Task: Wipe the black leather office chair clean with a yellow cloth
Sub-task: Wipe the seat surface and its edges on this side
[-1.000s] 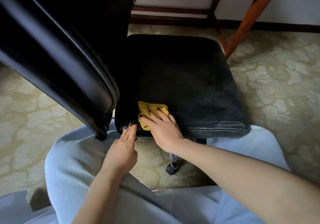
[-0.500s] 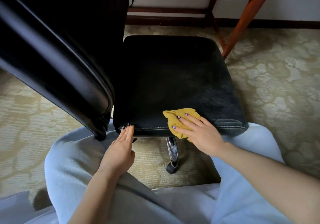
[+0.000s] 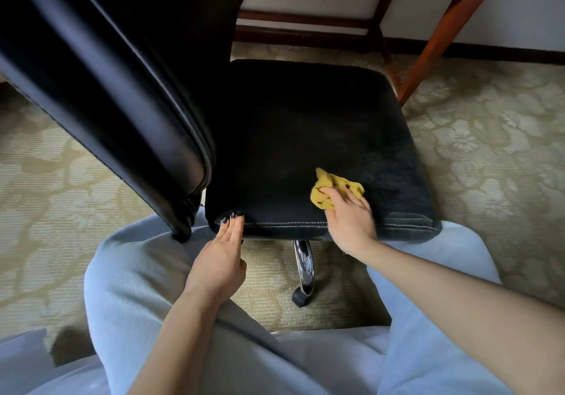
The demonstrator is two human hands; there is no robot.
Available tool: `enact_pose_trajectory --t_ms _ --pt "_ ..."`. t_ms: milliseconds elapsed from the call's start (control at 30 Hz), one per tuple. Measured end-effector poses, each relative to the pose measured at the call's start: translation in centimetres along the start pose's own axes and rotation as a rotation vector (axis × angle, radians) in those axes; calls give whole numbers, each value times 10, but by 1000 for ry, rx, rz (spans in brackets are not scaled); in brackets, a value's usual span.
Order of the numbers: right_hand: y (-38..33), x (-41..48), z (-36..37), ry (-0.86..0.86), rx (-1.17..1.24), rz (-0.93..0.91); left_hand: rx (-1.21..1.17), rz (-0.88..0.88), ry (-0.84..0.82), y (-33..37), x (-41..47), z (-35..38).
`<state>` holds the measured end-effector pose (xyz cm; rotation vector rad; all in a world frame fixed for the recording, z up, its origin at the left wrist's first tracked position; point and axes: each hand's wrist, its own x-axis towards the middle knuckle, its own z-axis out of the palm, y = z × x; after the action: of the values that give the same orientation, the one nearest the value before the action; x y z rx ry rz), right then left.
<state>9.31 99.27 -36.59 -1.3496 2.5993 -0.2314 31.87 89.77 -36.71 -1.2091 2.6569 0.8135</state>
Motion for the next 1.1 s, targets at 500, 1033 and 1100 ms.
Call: enact_pose_trajectory --t_ms 500,1033,1100 --pt "-88 65 10 -330 -268 -514 -7 17 1 -5 2 4" --pt "83 66 -37 -316 -251 28 185 -18 6 8 2 -12" --pt "95 63 -38 -305 -203 133 272 -13 39 15 6 -22"
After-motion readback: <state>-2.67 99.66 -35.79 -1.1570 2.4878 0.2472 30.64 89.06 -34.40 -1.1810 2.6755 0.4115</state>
